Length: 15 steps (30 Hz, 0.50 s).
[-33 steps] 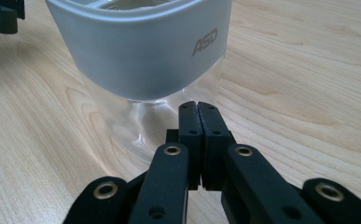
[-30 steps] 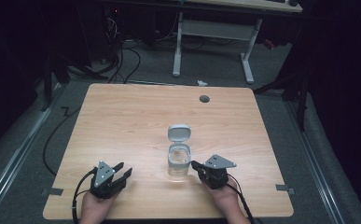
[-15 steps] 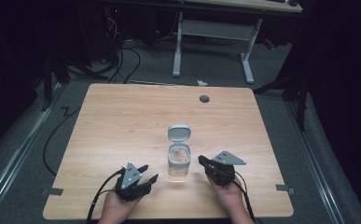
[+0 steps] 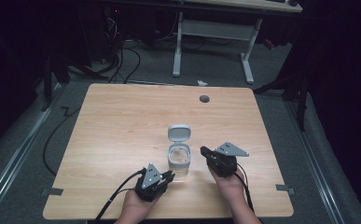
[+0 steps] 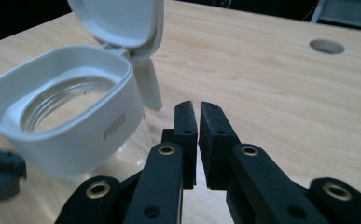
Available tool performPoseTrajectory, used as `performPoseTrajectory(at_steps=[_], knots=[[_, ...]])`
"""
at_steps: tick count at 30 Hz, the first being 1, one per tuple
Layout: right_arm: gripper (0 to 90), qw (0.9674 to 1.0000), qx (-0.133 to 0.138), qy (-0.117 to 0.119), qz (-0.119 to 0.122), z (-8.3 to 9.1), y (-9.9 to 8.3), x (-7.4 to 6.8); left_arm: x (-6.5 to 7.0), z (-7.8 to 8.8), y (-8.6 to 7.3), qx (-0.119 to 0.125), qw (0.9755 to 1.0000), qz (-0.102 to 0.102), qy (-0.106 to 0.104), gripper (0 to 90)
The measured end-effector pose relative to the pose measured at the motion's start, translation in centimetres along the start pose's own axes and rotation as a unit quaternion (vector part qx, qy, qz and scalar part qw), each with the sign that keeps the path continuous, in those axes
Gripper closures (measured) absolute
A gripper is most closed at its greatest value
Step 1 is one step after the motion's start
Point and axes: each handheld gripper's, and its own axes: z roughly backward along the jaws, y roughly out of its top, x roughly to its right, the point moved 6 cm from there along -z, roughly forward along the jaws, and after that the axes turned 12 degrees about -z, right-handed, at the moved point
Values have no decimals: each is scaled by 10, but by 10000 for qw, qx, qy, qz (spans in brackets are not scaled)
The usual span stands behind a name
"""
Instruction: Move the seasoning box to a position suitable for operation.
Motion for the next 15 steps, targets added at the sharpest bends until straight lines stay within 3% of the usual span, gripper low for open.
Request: performPoseTrajectory(at_steps=[4, 8, 15], knots=[[865, 10000, 6, 39, 23, -7, 8, -2, 5, -5, -5, 1, 9999, -104, -18, 844], [865, 9999, 29, 94, 103, -15, 17, -5, 1, -4, -3, 117, 9999, -15, 25, 890], [867, 9999, 72, 54, 146, -28, 33, -6, -4, -4, -1, 174, 9996, 73, 204, 898]])
